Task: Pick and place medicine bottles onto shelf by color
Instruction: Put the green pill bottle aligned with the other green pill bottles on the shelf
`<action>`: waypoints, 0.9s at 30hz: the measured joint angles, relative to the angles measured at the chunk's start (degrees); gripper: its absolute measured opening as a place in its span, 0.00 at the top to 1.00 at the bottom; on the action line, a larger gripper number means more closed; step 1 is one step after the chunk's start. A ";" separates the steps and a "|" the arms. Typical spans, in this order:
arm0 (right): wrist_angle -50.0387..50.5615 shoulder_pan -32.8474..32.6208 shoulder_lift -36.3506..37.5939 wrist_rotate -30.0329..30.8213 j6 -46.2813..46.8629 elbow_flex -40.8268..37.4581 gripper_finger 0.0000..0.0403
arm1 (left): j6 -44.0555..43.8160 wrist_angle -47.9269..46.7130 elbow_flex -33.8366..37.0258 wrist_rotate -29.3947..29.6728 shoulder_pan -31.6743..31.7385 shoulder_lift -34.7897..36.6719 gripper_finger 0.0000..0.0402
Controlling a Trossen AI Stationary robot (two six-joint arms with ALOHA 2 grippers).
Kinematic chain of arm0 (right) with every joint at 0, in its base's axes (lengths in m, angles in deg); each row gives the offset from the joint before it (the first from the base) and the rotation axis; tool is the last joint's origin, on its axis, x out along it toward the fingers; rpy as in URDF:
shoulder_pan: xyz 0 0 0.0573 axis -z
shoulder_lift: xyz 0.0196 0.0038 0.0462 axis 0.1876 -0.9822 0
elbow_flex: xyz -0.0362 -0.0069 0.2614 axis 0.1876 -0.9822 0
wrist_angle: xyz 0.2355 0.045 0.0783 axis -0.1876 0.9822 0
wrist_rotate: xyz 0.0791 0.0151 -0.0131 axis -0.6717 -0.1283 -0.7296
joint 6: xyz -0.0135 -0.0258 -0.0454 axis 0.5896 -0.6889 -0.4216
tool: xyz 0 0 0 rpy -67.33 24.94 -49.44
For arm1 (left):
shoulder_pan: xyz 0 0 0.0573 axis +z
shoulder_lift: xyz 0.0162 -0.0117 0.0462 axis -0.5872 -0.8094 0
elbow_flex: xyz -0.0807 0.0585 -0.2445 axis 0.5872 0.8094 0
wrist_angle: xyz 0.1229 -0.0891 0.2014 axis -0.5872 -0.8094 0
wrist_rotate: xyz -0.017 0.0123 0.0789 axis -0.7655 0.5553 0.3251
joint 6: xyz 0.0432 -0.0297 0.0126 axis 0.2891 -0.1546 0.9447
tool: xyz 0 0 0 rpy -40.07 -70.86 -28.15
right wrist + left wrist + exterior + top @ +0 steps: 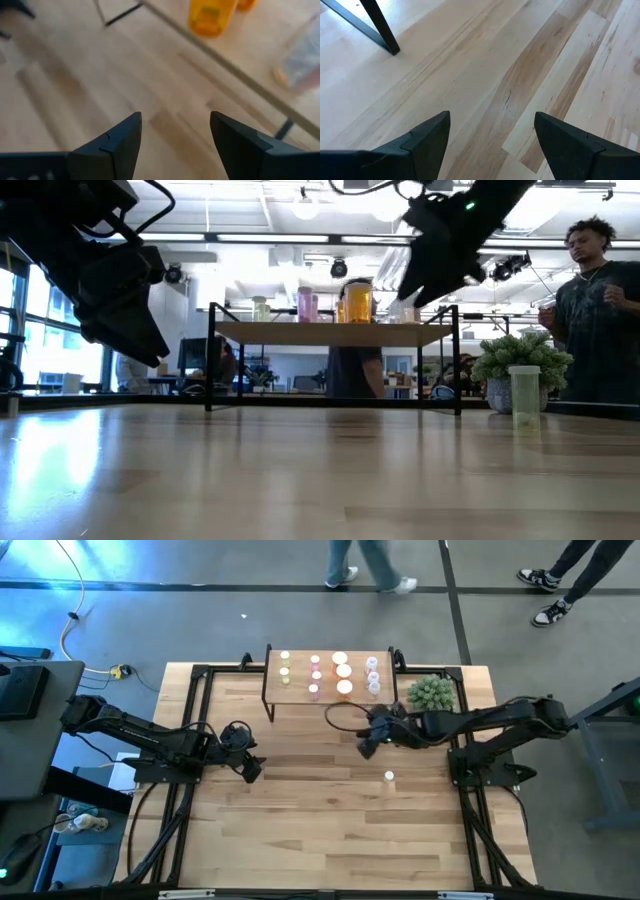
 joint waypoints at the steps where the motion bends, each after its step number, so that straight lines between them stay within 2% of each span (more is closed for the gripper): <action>1: 1.93 -0.55 1.26 -0.39 -0.01 0.00 0.44 | 0.00 0.00 -0.02 0.00 0.01 0.00 0.30; 9: 17.01 -5.50 10.47 -0.43 -0.97 -0.35 0.44 | 0.02 0.00 -0.02 -1.26 0.00 0.00 0.30; 14: 22.04 -9.74 15.81 1.11 2.18 -5.64 0.44 | 0.01 0.00 -0.02 -1.78 0.00 0.00 0.30; 22: 19.96 -18.28 23.62 1.32 11.89 -18.55 0.44 | 0.02 0.02 -0.01 -1.84 0.00 0.01 0.30; 27: 13.47 -23.97 25.92 1.30 16.11 -25.68 0.44 | 0.02 0.02 -0.02 -1.84 0.00 0.00 0.30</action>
